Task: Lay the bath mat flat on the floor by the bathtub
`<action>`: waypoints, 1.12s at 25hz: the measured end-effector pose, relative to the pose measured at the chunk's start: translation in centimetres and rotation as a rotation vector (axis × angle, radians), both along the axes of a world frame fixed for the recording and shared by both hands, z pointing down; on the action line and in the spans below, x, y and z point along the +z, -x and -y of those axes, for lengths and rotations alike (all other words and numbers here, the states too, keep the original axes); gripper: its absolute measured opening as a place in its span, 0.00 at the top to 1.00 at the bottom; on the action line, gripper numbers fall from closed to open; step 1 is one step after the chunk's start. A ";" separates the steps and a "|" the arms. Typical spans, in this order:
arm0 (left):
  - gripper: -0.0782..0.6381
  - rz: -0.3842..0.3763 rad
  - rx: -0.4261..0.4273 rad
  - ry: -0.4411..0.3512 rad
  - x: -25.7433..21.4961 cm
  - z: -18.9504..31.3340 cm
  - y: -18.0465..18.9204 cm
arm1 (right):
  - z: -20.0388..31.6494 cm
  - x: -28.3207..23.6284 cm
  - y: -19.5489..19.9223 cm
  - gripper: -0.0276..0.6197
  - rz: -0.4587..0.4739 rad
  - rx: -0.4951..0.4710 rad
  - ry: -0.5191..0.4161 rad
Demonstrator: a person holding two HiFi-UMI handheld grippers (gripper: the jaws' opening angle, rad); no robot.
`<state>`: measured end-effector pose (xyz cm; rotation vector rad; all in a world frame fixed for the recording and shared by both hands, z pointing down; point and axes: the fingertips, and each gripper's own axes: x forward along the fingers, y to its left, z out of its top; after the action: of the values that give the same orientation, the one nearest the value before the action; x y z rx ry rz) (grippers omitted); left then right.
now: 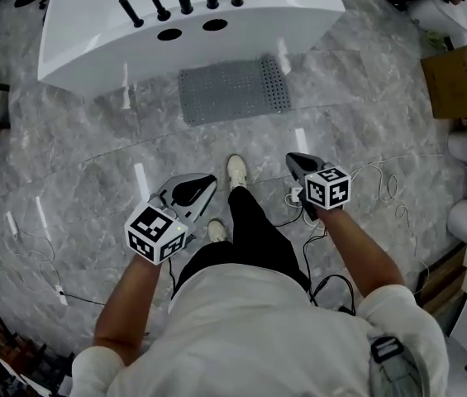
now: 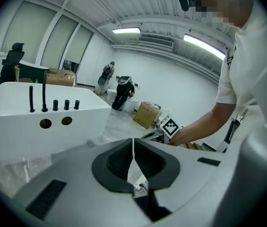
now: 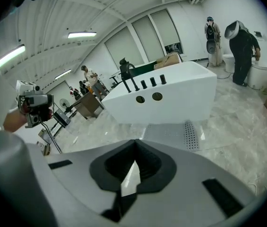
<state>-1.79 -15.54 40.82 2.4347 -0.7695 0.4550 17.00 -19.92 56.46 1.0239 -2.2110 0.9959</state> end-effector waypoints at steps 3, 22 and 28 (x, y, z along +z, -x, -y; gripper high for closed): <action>0.86 -0.023 -0.020 -0.029 -2.6 -5.2 1.9 | -5.5 -3.8 1.0 0.94 0.016 -0.029 -0.018; 0.86 0.015 -0.144 -0.091 -8.9 -20.7 0.6 | -22.3 -17.7 -2.6 0.94 0.089 -0.195 -0.171; 0.86 0.030 -0.107 -0.119 -9.6 -22.2 -8.8 | -24.5 -18.9 -9.1 0.94 0.110 -0.218 -0.193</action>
<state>7.01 6.69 31.25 2.4855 -0.9590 0.4160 26.07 4.58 37.53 0.8007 -2.4855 0.7705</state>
